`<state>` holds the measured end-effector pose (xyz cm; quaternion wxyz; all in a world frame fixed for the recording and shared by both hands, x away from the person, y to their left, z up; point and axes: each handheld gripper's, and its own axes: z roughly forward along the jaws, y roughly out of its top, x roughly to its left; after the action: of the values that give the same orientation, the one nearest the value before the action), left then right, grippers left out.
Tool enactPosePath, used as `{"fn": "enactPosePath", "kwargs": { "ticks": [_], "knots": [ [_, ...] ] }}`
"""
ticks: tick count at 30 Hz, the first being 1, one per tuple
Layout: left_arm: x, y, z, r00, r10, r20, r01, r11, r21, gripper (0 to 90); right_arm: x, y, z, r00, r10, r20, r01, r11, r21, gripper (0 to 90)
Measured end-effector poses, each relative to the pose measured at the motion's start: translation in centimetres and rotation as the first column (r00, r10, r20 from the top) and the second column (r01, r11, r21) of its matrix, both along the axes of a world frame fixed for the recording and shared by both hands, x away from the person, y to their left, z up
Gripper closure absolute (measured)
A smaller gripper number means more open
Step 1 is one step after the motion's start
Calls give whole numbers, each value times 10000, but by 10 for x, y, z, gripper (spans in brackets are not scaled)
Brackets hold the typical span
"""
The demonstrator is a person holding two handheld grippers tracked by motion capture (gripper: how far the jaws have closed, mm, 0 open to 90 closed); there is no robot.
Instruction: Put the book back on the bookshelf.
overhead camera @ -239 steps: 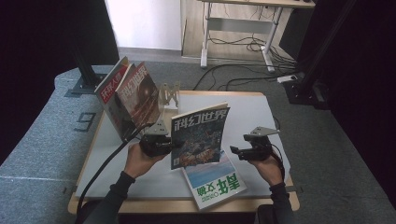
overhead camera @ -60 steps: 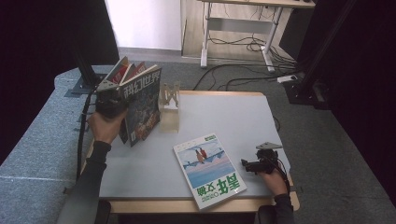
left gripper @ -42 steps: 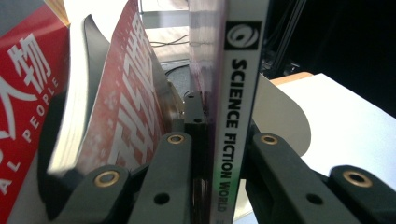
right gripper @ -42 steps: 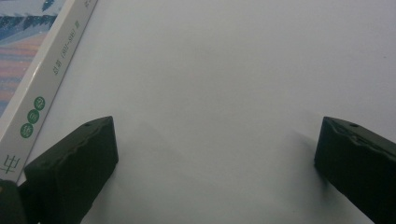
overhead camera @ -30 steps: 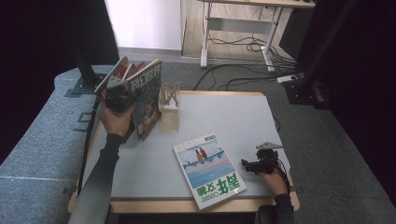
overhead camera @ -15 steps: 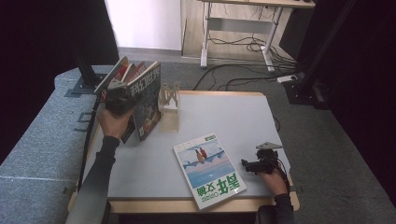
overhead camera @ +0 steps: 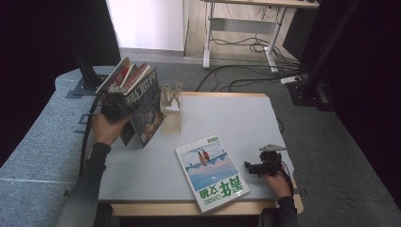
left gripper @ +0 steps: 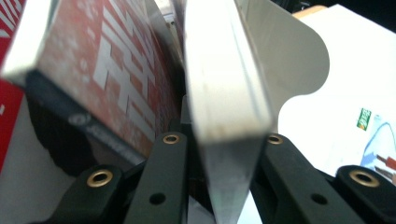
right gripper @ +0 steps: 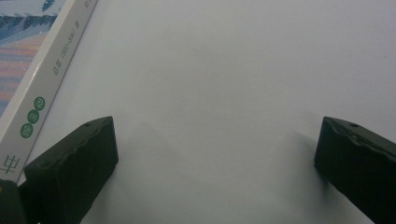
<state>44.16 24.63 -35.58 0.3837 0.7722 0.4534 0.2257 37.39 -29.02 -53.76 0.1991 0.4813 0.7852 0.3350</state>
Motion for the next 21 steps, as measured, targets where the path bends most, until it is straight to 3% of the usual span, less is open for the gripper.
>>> {"fn": "enactPosePath", "kwargs": {
  "ticks": [5,10,14,21],
  "knots": [
    [0,3,1,9995,-63,-301,60,9999,-98,792,0,0,0,10000,-18,14,18,10000,10,0],
    [1,1,2,9980,29,-628,-15,9998,217,776,0,0,0,10000,-4,-16,4,10000,24,0],
    [2,1,2,9970,-62,-776,39,9996,-293,817,0,0,0,10000,-4,-18,4,10000,23,0],
    [4,-6,1,9996,153,-253,-161,9994,-316,826,0,0,0,10000,-13,-12,14,10000,30,0]
  ]
}}
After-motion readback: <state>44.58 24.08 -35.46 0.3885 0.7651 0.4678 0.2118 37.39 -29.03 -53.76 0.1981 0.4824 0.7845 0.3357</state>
